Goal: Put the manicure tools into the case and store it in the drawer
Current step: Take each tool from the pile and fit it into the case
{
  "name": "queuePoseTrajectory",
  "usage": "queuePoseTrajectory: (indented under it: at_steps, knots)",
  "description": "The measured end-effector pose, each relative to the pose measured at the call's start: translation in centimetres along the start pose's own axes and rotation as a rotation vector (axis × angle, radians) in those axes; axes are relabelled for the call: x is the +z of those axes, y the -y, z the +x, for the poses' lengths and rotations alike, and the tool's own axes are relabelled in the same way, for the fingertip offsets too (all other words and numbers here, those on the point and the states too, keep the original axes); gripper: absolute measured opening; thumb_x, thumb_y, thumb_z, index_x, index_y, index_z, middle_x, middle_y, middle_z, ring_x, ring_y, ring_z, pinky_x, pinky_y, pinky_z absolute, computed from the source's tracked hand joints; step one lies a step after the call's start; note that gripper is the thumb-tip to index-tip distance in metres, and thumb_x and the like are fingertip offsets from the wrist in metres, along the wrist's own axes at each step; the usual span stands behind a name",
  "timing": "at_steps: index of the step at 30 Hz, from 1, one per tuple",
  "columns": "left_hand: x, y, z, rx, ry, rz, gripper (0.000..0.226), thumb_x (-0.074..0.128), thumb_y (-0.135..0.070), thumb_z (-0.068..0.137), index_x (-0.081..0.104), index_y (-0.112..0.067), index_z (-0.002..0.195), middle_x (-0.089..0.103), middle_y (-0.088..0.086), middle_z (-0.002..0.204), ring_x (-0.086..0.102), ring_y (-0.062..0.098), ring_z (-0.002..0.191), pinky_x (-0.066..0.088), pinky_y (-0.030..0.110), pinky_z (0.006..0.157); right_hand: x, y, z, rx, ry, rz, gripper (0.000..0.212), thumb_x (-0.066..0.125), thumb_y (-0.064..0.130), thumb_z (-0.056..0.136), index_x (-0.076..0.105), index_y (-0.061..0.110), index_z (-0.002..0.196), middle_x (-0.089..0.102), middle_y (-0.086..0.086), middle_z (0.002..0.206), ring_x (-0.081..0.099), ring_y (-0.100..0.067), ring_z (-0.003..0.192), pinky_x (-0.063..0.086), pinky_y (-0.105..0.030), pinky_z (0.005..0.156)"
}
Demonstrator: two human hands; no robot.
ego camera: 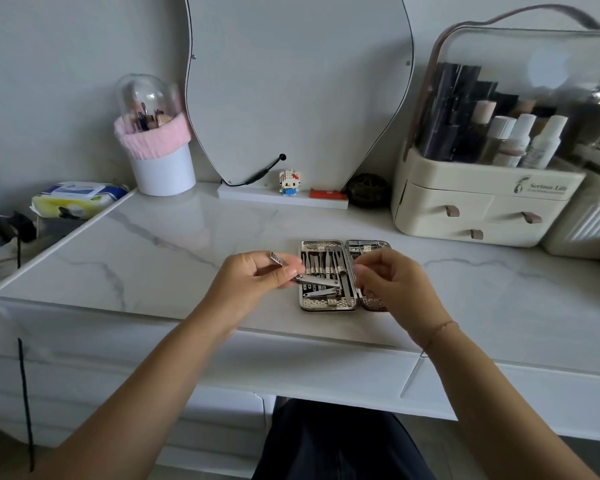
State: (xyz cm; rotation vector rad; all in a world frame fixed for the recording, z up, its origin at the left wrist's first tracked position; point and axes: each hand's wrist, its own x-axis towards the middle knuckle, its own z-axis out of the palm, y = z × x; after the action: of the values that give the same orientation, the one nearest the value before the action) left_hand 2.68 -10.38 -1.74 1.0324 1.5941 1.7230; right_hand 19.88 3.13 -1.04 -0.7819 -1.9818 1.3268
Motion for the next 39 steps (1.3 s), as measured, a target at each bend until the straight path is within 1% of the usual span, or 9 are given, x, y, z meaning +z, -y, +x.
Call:
queuePoseTrajectory:
  at_steps: [3, 7, 10, 18, 26, 29, 33, 36, 39]
  knots:
    - [-1.3, 0.6, -0.4, -0.020, 0.011, 0.054, 0.012, 0.067, -0.005, 0.082, 0.074, -0.013, 0.089, 0.076, 0.001, 0.092, 0.069, 0.009, 0.087, 0.054, 0.021, 0.081, -1.5, -1.5, -0.1, -0.068, -0.165, -0.180, 0.005, 0.061, 0.018, 0.087, 0.064, 0.018, 0.083, 0.067, 0.002, 0.069, 0.058, -0.012, 0.062, 0.043, -0.011, 0.057]
    - [-1.8, 1.0, -0.8, -0.038, 0.046, 0.126, 0.013, 0.067, -0.007, 0.082, 0.074, -0.016, 0.089, 0.076, -0.001, 0.091, 0.069, 0.006, 0.086, 0.051, 0.016, 0.077, -2.1, -2.7, -0.2, -0.104, -0.210, -0.292, 0.010, 0.062, 0.018, 0.086, 0.064, 0.025, 0.080, 0.065, 0.009, 0.078, 0.059, -0.014, 0.080, 0.041, -0.008, 0.069]
    - [-1.8, 1.0, -0.9, -0.039, 0.066, 0.159, 0.013, 0.068, -0.009, 0.083, 0.075, -0.016, 0.091, 0.076, -0.001, 0.093, 0.068, 0.006, 0.090, 0.050, 0.016, 0.081, -2.2, -3.1, -0.1, -0.105, -0.214, -0.375, 0.011, 0.065, 0.021, 0.082, 0.064, 0.032, 0.082, 0.059, 0.011, 0.095, 0.051, -0.015, 0.102, 0.038, -0.030, 0.093]
    - [-0.5, 0.9, -0.8, -0.057, 0.099, 0.154, 0.013, 0.068, -0.007, 0.082, 0.074, -0.011, 0.093, 0.076, -0.002, 0.088, 0.068, 0.002, 0.080, 0.048, 0.011, 0.074, -2.2, -3.6, 0.4, -0.057, -0.177, -0.375, 0.011, 0.066, 0.020, 0.081, 0.066, 0.024, 0.091, 0.054, 0.003, 0.110, 0.049, -0.021, 0.113, 0.040, -0.038, 0.103]
    - [0.8, 1.3, -0.7, -0.021, 0.117, 0.253, 0.015, 0.070, -0.010, 0.081, 0.075, -0.019, 0.092, 0.076, -0.005, 0.092, 0.069, 0.007, 0.093, 0.049, 0.016, 0.088, -2.1, -3.6, 0.4, -0.064, -0.170, -0.425, 0.012, 0.064, 0.018, 0.082, 0.065, 0.027, 0.089, 0.058, 0.001, 0.111, 0.047, -0.020, 0.112, 0.030, -0.023, 0.091]
    - [1.9, 1.3, -0.4, -0.002, 0.126, 0.305, 0.015, 0.074, -0.015, 0.079, 0.074, -0.024, 0.091, 0.076, -0.007, 0.093, 0.069, 0.005, 0.092, 0.050, 0.020, 0.091, -2.1, -3.6, 0.4, -0.062, -0.163, -0.452, 0.012, 0.063, 0.018, 0.082, 0.066, 0.024, 0.091, 0.058, 0.000, 0.112, 0.046, -0.022, 0.113, 0.029, -0.022, 0.091]
    - [2.6, 1.5, -0.6, 0.058, 0.109, 0.390, 0.019, 0.075, -0.020, 0.077, 0.075, -0.022, 0.097, 0.073, -0.004, 0.101, 0.067, 0.000, 0.091, 0.045, 0.009, 0.085, -2.0, -3.1, 0.1, -0.081, -0.243, -0.466, 0.010, 0.064, 0.022, 0.082, 0.065, 0.030, 0.088, 0.051, 0.008, 0.109, 0.043, -0.015, 0.113, 0.029, -0.029, 0.095]
    - [2.5, 1.6, -0.8, 0.110, 0.055, 0.470, 0.019, 0.075, -0.023, 0.077, 0.074, -0.029, 0.095, 0.071, -0.003, 0.101, 0.065, 0.001, 0.093, 0.043, 0.006, 0.081, -1.1, -1.5, -0.4, -0.191, -0.257, -0.478, 0.007, 0.067, 0.027, 0.081, 0.068, 0.027, 0.088, 0.053, 0.009, 0.096, 0.048, -0.007, 0.092, 0.030, -0.023, 0.084]
    - [2.7, 1.3, -0.8, 0.093, 0.050, 0.513, 0.011, 0.074, -0.023, 0.079, 0.072, -0.032, 0.084, 0.069, -0.001, 0.089, 0.063, 0.010, 0.082, 0.045, 0.021, 0.077, 1.2, 1.3, -1.0, -0.211, -0.011, -0.290, 0.016, 0.072, 0.030, 0.078, 0.069, 0.020, 0.089, 0.058, 0.006, 0.071, 0.050, -0.004, 0.061, 0.039, -0.014, 0.061]
